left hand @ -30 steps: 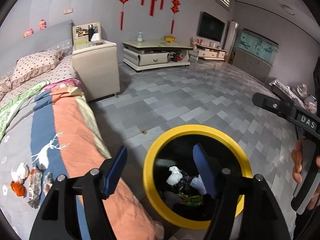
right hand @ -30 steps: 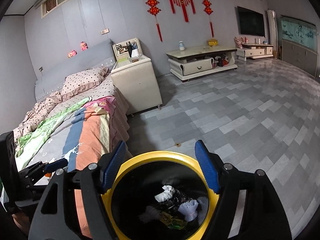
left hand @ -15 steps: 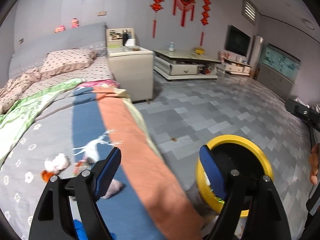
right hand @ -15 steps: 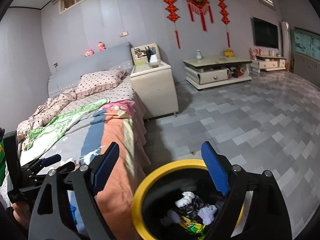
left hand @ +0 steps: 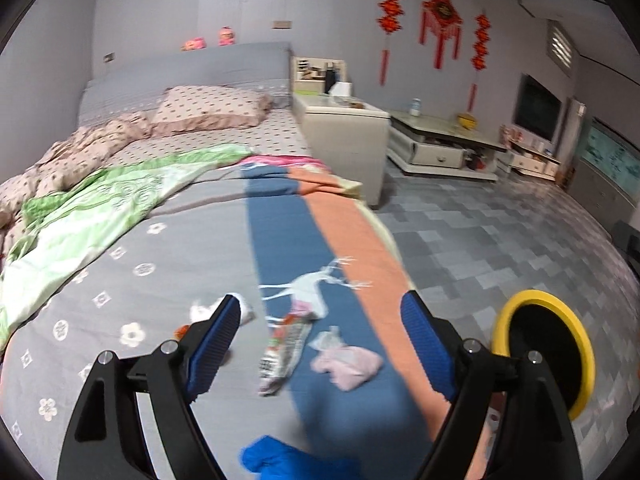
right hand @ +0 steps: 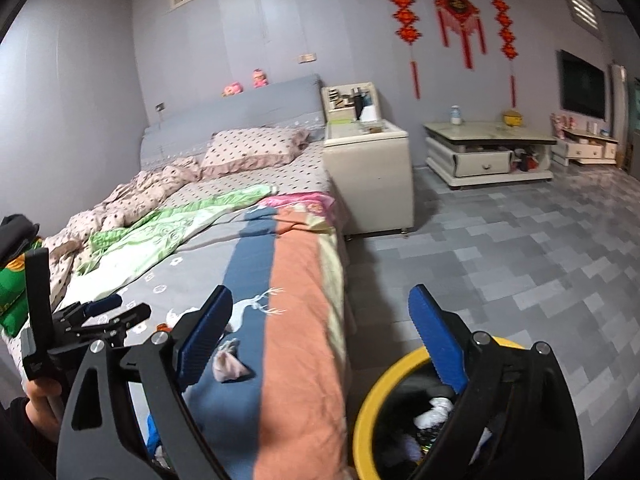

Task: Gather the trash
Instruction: 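Move both grippers back over the bed toward the remaining trash, then grasp the orange peel left while the right grasps the pink cloth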

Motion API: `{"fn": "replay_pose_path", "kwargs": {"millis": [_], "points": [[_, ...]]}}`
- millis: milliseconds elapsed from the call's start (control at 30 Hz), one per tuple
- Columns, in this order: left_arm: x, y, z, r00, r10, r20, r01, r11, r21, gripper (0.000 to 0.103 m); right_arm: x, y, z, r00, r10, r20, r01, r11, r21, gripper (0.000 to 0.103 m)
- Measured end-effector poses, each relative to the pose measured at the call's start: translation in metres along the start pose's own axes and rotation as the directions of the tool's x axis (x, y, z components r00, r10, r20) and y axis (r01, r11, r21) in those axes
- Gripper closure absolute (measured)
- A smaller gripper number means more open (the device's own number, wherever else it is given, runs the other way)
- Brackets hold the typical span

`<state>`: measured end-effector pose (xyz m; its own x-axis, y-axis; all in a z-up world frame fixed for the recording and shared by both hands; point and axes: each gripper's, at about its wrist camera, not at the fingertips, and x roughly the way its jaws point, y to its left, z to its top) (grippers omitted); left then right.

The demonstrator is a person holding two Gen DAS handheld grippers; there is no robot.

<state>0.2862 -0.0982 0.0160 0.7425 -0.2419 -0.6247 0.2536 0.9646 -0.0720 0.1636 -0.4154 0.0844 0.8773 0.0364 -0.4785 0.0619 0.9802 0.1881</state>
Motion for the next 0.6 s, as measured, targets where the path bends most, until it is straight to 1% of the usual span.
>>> {"fn": "replay_pose_path", "kwargs": {"millis": [167, 367, 600], "points": [[0.008, 0.034, -0.006, 0.999, 0.044, -0.021, -0.045, 0.998, -0.04, 0.024, 0.034, 0.034, -0.002, 0.999, 0.034, -0.043, -0.035, 0.999, -0.03, 0.017], [0.033, 0.071, -0.018, 0.994, 0.088, -0.072, -0.094, 0.992, -0.08, 0.024, 0.075, 0.066, -0.014, 0.993, 0.056, -0.105, -0.062, 0.996, -0.06, 0.017], [0.07, 0.104, -0.039, 0.982, 0.117, -0.15, -0.136, 0.983, -0.126, 0.024, 0.134, 0.097, -0.039, 0.976, 0.07, -0.204, -0.093, 0.99, -0.106, 0.017]]}}
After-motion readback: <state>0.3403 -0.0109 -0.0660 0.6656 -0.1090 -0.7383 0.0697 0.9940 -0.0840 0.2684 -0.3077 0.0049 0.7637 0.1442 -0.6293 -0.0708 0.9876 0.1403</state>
